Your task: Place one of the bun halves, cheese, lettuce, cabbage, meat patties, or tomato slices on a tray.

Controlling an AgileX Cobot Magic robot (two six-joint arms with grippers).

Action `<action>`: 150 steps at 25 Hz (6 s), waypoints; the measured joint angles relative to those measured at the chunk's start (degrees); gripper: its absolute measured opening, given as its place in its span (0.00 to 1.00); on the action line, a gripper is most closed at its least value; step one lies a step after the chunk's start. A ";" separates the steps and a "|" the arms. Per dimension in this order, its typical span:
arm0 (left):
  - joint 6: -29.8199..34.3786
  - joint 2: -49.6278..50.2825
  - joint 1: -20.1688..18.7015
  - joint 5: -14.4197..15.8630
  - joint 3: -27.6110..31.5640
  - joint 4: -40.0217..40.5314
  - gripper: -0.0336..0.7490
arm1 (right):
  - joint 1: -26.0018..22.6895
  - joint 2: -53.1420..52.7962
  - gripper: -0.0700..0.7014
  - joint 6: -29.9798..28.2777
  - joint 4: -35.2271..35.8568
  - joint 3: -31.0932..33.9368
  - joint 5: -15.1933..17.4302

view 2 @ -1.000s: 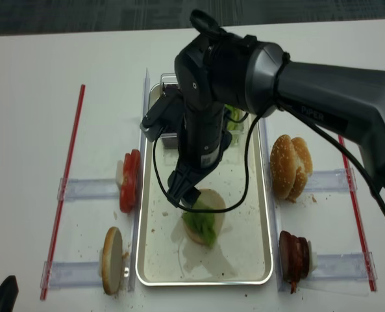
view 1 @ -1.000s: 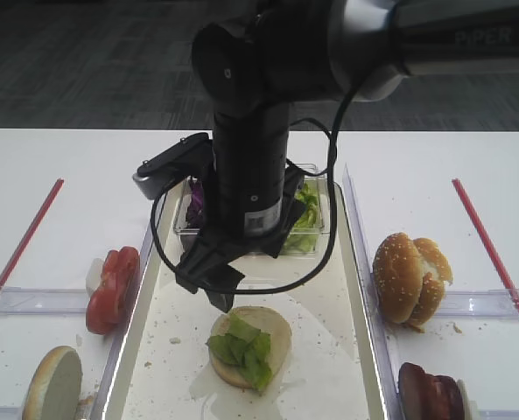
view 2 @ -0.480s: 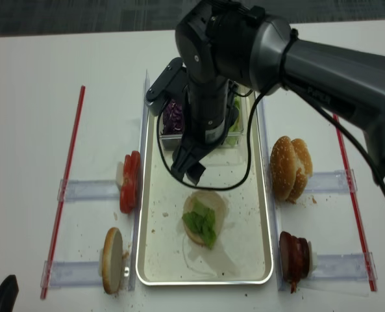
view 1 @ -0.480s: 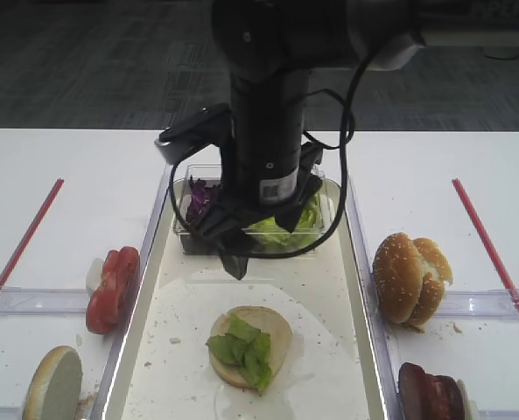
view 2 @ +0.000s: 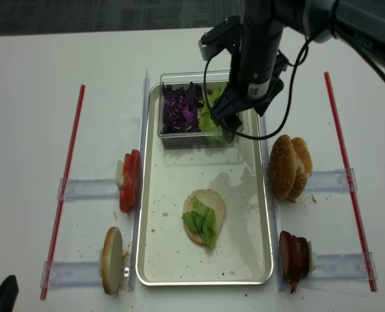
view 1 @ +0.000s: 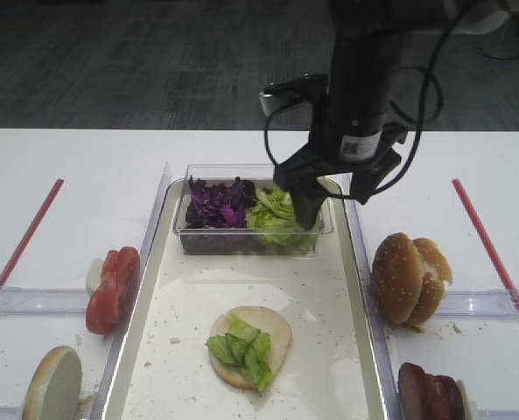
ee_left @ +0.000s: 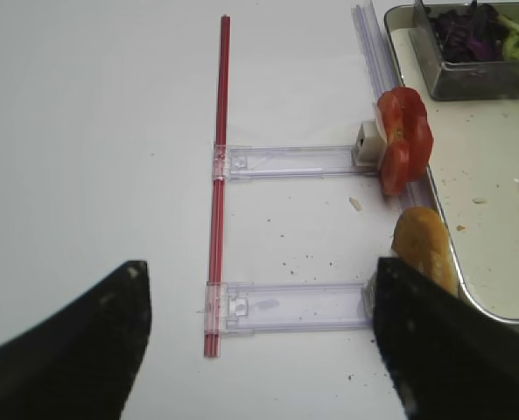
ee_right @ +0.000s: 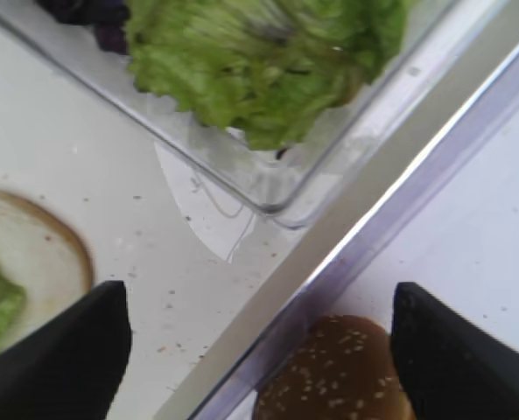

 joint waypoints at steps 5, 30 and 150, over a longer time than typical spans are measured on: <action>0.00 0.00 0.00 0.00 0.00 0.00 0.67 | -5.50 0.00 0.88 0.00 0.00 0.00 0.09; 0.00 0.00 0.00 0.00 0.00 0.00 0.67 | -28.39 0.00 0.88 0.79 -4.78 0.00 0.09; -0.09 0.00 0.00 0.00 0.00 0.00 0.67 | -28.61 -115.22 0.79 6.82 -3.24 65.84 -5.10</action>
